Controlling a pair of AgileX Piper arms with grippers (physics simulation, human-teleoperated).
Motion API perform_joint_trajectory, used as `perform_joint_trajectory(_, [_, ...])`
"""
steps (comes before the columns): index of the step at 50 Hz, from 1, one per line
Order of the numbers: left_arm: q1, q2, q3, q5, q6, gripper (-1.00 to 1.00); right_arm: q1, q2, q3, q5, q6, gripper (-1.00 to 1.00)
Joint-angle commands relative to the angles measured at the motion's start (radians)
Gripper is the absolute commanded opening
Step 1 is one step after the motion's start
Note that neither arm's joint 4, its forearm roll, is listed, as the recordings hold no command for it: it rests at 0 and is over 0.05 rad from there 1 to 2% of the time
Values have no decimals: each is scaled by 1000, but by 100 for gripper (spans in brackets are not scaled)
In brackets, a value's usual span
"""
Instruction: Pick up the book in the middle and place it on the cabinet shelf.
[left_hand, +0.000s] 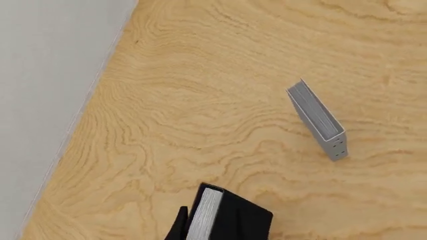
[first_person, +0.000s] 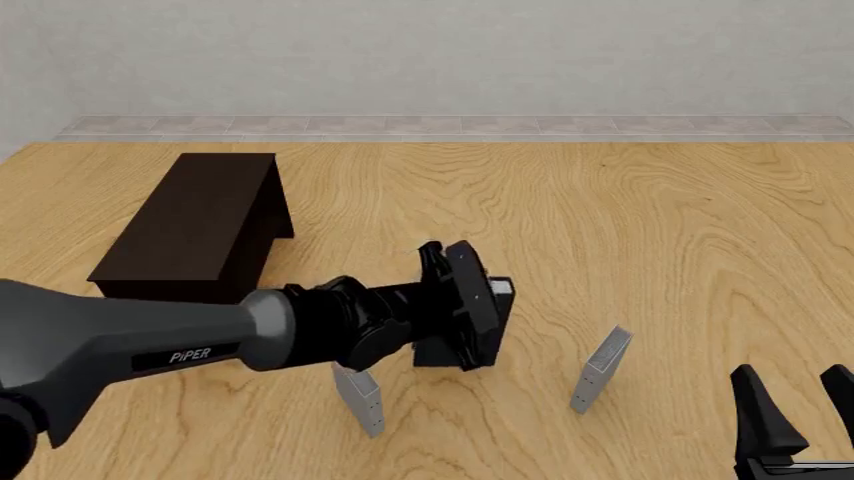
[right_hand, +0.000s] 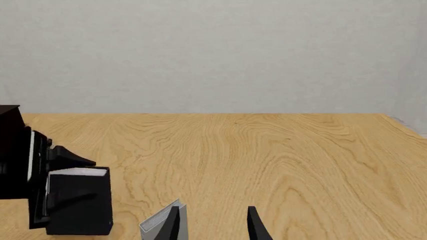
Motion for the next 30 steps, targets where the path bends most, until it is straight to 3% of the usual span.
perform_joint_trajectory(1, [-25, 45, 39, 18, -43, -100, 0, 0, 0, 0, 0, 100])
perform_joint_trajectory(30, [42, -92, -24, 97, 71, -100, 0, 0, 0, 0, 0, 100])
